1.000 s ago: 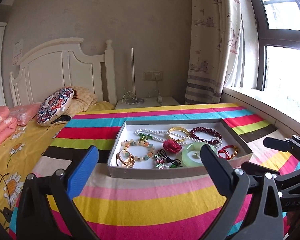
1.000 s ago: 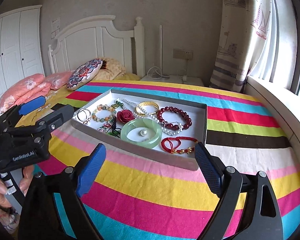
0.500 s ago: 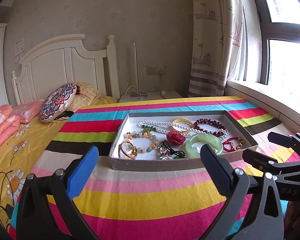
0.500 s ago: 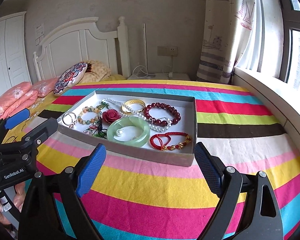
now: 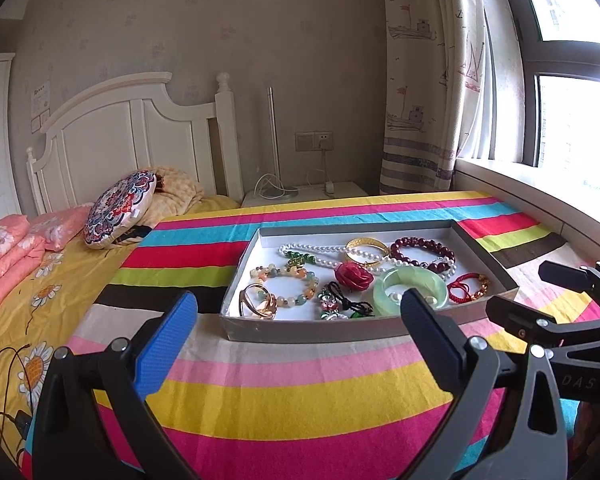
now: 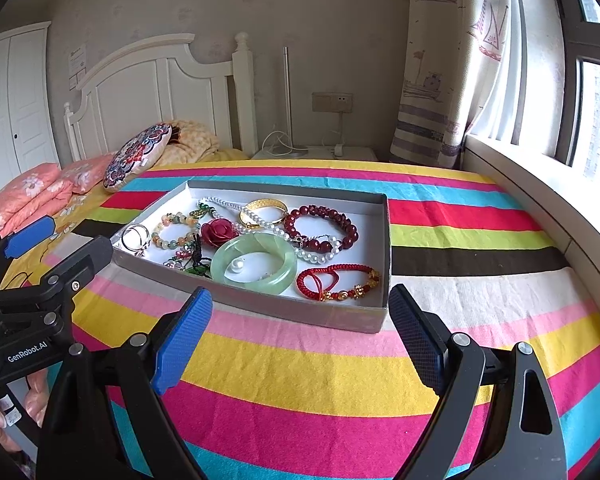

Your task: Organize jewelry

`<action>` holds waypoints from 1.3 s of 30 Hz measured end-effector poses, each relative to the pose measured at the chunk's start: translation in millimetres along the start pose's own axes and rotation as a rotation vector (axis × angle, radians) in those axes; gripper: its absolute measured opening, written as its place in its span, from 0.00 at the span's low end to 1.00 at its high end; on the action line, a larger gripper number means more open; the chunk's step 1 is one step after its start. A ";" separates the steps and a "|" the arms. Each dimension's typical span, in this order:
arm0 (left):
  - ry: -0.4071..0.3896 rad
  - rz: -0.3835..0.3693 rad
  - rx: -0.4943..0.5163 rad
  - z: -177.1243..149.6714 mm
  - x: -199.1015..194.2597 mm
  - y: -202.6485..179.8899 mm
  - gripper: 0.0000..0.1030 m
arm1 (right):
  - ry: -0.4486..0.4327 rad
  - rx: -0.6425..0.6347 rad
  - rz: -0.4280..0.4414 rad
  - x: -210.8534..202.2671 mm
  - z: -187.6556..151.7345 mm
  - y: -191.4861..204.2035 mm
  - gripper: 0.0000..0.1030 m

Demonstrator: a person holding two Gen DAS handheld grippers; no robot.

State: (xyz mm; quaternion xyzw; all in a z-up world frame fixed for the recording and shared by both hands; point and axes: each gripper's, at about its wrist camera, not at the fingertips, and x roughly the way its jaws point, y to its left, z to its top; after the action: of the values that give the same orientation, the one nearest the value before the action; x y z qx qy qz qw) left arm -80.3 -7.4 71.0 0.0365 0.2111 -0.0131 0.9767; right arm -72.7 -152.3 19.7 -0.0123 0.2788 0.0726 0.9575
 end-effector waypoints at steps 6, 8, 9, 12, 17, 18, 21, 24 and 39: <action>-0.008 0.003 -0.005 -0.9 -2.1 0.3 0.98 | -0.005 -0.001 -0.004 -1.7 -0.2 -0.1 0.83; -0.007 0.004 -0.003 -1.0 -1.9 -0.2 0.98 | -0.007 0.000 -0.006 -2.0 -0.2 -0.2 0.83; -0.008 0.002 -0.003 -0.8 -1.9 -0.3 0.98 | -0.009 0.000 -0.007 -2.6 -0.1 -0.4 0.83; -0.010 0.000 0.002 -1.2 -2.3 -1.0 0.98 | -0.014 0.001 -0.012 -3.7 0.3 -0.8 0.83; -0.020 -0.002 -0.001 -1.5 -4.5 -0.1 0.98 | -0.020 -0.002 -0.018 -5.1 0.1 0.2 0.83; -0.020 -0.002 -0.004 -1.6 -4.3 0.6 0.98 | -0.022 -0.001 -0.019 -5.5 0.0 0.1 0.83; -0.018 -0.010 -0.013 -1.0 -3.1 2.5 0.98 | -0.021 -0.001 -0.021 -5.0 0.2 -0.1 0.83; -0.016 -0.017 -0.019 -1.4 -3.0 3.3 0.98 | -0.020 0.000 -0.025 -5.5 0.1 -0.7 0.83; -0.024 -0.011 -0.013 -1.2 -4.6 1.0 0.98 | -0.015 0.005 -0.027 -4.0 0.6 -1.7 0.83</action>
State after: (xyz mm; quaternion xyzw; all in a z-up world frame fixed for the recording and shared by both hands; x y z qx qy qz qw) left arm -85.0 -6.3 71.9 0.0290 0.1994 -0.0174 0.9793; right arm -75.6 -154.5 22.3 -0.0129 0.2715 0.0591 0.9605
